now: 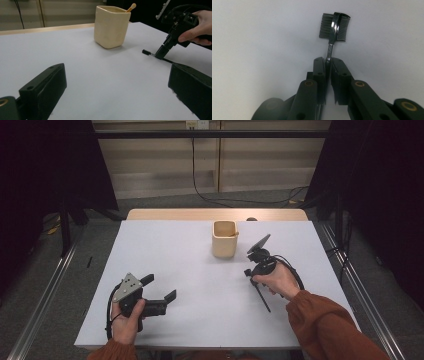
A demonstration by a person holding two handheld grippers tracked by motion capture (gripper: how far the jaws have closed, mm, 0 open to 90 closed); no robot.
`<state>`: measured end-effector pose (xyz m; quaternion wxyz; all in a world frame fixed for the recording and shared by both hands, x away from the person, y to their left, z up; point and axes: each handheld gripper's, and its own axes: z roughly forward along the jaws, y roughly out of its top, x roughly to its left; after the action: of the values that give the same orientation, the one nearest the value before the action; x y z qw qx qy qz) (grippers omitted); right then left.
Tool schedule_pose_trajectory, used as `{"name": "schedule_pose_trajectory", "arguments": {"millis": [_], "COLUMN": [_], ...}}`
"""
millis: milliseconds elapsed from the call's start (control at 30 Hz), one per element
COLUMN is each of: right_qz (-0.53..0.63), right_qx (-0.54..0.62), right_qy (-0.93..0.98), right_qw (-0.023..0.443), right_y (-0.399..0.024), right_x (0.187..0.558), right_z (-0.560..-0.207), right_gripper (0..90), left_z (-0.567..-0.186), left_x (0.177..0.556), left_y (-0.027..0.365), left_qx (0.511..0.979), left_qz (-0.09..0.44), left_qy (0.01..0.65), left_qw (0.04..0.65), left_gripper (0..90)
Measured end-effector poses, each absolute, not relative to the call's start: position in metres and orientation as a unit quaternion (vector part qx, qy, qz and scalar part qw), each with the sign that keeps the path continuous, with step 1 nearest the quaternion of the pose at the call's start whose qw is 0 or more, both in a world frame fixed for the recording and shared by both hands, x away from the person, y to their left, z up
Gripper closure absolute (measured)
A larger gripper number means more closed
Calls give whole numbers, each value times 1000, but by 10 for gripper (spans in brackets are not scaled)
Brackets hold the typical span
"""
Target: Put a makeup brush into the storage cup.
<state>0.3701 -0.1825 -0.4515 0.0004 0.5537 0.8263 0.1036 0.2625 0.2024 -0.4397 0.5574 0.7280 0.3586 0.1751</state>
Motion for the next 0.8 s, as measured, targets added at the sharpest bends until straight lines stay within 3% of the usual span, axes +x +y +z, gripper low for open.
{"name": "schedule_pose_trajectory", "arguments": {"millis": [400,800], "right_qz": [104,161], "right_qx": [477,487], "right_qy": [873,858], "right_qw": [12,-7], "right_y": [-182,-198], "right_x": [367,364], "right_z": [-451,-453], "right_gripper": [857,859], "left_z": [-439,-440], "left_x": [262,262], "left_y": [204,203], "left_qx": [726,730], "left_qz": [177,178], "left_qy": [357,353], "left_qw": [560,558], "left_gripper": [20,20]}}
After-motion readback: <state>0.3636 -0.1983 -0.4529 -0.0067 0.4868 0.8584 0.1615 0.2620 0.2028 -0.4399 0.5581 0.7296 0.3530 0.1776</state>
